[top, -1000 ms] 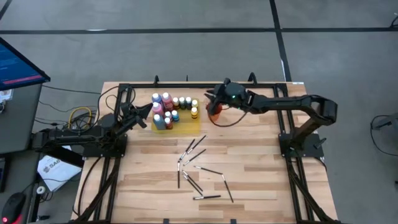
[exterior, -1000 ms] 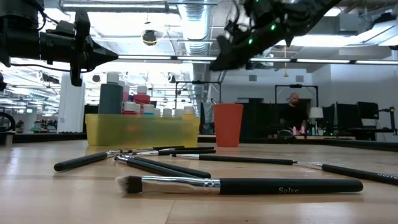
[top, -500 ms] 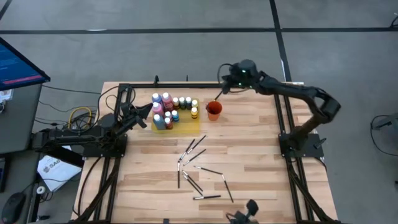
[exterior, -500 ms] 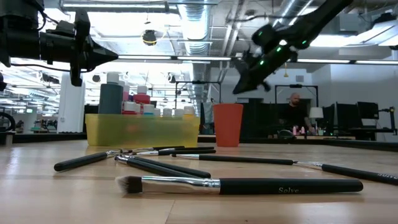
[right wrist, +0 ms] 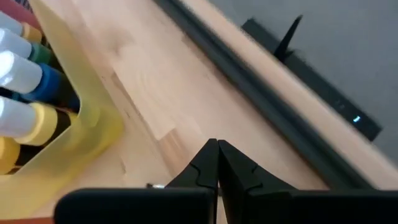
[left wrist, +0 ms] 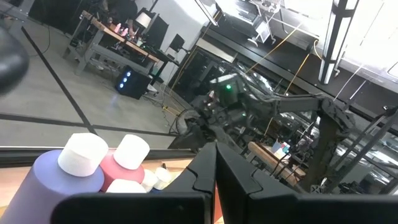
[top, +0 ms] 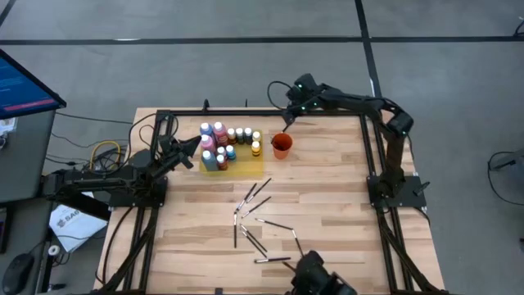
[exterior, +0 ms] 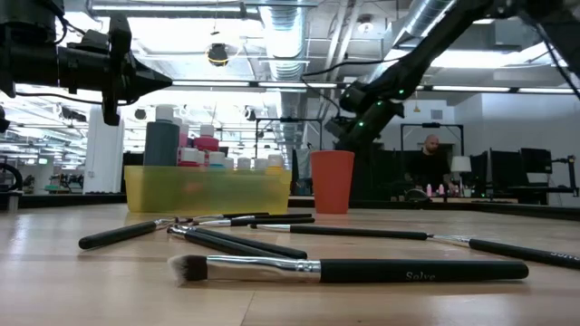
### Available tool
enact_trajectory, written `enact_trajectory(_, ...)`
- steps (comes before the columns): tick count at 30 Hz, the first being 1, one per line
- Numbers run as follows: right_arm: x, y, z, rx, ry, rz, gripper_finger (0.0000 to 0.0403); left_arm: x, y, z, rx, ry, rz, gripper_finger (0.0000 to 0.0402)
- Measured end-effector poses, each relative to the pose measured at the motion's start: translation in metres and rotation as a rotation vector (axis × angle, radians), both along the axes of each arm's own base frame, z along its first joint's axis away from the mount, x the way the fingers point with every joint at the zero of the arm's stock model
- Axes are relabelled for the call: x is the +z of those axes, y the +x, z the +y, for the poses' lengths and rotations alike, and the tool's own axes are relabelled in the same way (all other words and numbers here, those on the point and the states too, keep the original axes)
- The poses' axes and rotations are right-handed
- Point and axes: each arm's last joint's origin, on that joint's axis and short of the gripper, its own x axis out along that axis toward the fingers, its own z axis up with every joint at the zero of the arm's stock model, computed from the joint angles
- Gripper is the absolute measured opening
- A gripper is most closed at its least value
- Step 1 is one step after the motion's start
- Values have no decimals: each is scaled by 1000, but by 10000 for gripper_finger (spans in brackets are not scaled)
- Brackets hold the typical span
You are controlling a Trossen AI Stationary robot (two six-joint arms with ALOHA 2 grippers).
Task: Pick & Place Paint Supplies
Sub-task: Put the silver paint brush into the orange cup
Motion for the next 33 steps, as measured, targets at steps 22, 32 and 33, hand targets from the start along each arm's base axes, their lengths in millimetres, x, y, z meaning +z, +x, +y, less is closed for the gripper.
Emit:
enact_trajectory(22,-18,15,-3,-42,8,192,0,0,0,0,0,0,0,1)
enact_trajectory(32,-48,18,-4,-19,68,348,0,0,0,0,0,-1,0,1)
enact_trajectory(33,-45,20,-2,-3,67,362,0,0,0,0,0,0,0,1)
